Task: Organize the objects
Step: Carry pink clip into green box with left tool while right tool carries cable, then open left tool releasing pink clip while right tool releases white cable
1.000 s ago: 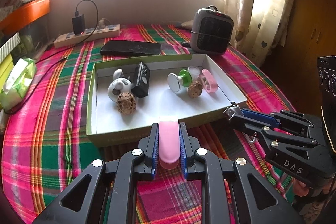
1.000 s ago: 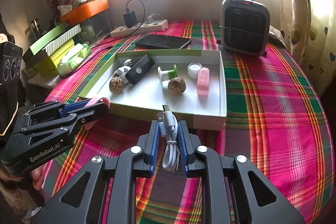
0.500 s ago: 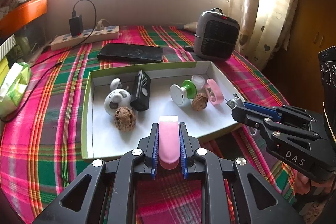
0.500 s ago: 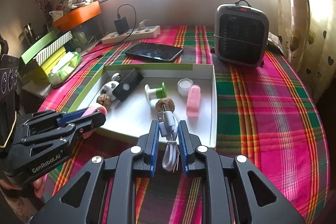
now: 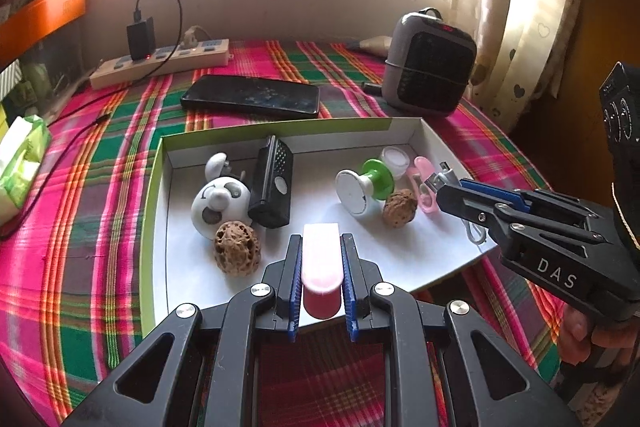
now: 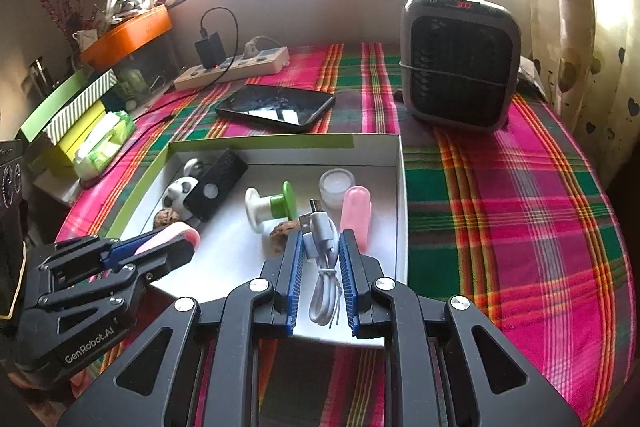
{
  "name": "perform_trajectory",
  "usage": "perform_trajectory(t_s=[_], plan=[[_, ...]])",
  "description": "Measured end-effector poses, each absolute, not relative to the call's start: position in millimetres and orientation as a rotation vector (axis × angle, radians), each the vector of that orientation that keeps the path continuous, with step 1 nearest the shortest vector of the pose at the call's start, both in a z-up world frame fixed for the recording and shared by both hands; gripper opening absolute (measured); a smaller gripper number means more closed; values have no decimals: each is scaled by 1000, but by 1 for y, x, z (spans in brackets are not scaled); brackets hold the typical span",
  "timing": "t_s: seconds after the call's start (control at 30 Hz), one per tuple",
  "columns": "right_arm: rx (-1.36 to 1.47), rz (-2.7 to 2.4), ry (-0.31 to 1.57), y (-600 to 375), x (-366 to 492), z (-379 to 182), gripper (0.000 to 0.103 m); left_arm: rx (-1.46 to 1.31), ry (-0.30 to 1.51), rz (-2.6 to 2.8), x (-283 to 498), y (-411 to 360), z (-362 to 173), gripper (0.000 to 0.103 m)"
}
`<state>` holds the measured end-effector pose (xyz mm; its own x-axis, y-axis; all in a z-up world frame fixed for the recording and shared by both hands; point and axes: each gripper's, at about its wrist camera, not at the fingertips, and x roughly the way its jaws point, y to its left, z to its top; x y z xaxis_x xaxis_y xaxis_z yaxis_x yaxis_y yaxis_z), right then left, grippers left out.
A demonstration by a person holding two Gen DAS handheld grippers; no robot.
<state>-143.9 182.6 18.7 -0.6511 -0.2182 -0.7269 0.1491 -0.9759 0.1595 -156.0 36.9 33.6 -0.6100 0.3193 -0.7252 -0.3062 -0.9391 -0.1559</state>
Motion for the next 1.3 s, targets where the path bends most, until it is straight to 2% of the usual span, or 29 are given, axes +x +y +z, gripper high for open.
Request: perform_trajectory(t_s=[1.0,1.3], plan=[[1257,-2689,-60,177,-154,5,20,-1202,-20,2532,-169,39,18,16],[1263,-2687,-57,177,-154,4,20,-1210,-19,2539,-169,38,18,20]])
